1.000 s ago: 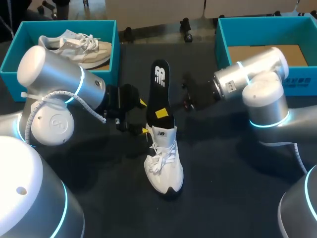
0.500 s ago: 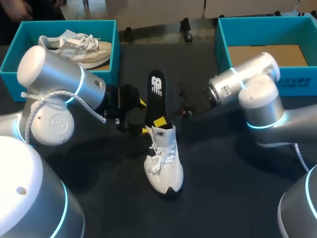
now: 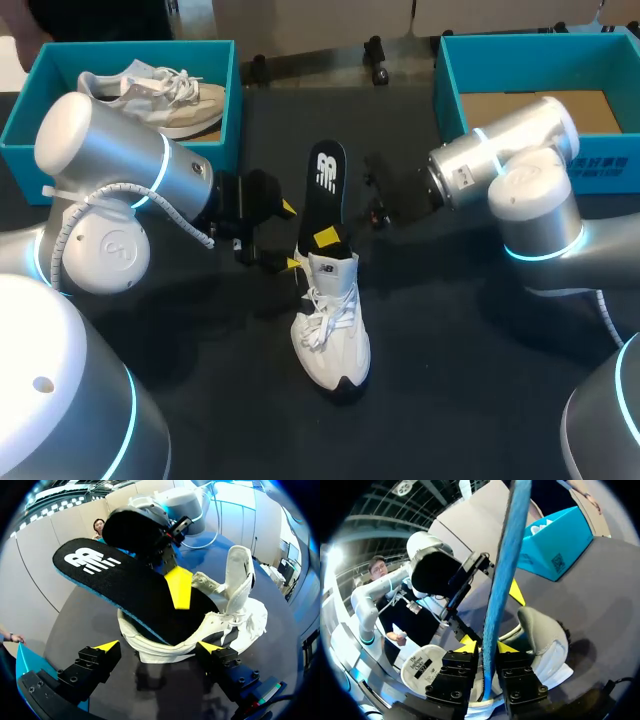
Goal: Take the shoe out of the shoebox, open the shoe tongue, remove and reinsert the insole, then place the shoe into the shoebox
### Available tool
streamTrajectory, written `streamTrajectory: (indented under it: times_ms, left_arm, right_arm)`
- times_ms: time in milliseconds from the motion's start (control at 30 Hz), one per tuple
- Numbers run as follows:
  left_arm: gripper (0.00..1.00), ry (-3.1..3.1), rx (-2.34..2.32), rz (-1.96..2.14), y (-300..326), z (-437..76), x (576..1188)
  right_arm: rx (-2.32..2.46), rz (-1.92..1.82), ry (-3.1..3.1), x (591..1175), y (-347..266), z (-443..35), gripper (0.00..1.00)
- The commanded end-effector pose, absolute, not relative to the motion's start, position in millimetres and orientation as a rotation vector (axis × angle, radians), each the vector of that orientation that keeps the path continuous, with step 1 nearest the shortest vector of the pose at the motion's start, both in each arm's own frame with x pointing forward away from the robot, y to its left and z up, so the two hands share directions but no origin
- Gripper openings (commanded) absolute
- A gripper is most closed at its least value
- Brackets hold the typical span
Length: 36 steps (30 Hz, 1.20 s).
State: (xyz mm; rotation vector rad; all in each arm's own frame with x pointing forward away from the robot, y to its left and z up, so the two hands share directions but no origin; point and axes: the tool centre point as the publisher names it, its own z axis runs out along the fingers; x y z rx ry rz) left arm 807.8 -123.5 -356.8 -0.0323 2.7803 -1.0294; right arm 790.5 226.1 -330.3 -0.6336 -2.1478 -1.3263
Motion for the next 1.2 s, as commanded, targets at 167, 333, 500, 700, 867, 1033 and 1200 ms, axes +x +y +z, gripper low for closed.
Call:
streamTrajectory:
  times_ms: [167,333,500,700,867,1033,1200]
  left_arm:
    - [1.00,2.779,-0.033,-1.027,-124.9,-358.0,807.8]
    - [1.00,2.779,-0.033,-1.027,-124.9,-358.0,807.8]
    - [1.00,2.779,-0.033,-1.027,-124.9,-358.0,807.8]
    - [1.00,2.779,-0.033,-1.027,-124.9,-358.0,807.8]
    - [1.00,2.779,-0.033,-1.027,-124.9,-358.0,807.8]
    - [1.00,2.779,-0.033,-1.027,-124.9,-358.0,807.8]
    - [1.00,2.779,-0.033,-1.027,-124.9,-358.0,807.8]
  right_arm:
    - [-0.633,-1.316,-2.164,798.7,219.4,-324.2,0.12]
    - [-0.598,-1.300,-2.137,807.3,222.8,-329.0,0.00]
    - [-0.607,-1.273,-2.118,802.4,222.7,-341.4,0.00]
    - [-0.645,-1.235,-2.085,780.7,221.8,-356.0,0.00]
    - [-0.670,-1.220,-2.060,768.6,224.6,-351.9,0.00]
    - [-0.681,-1.227,-2.076,768.6,224.2,-346.8,0.14]
    - [-0.675,-1.240,-2.122,782.6,221.6,-334.7,0.22]
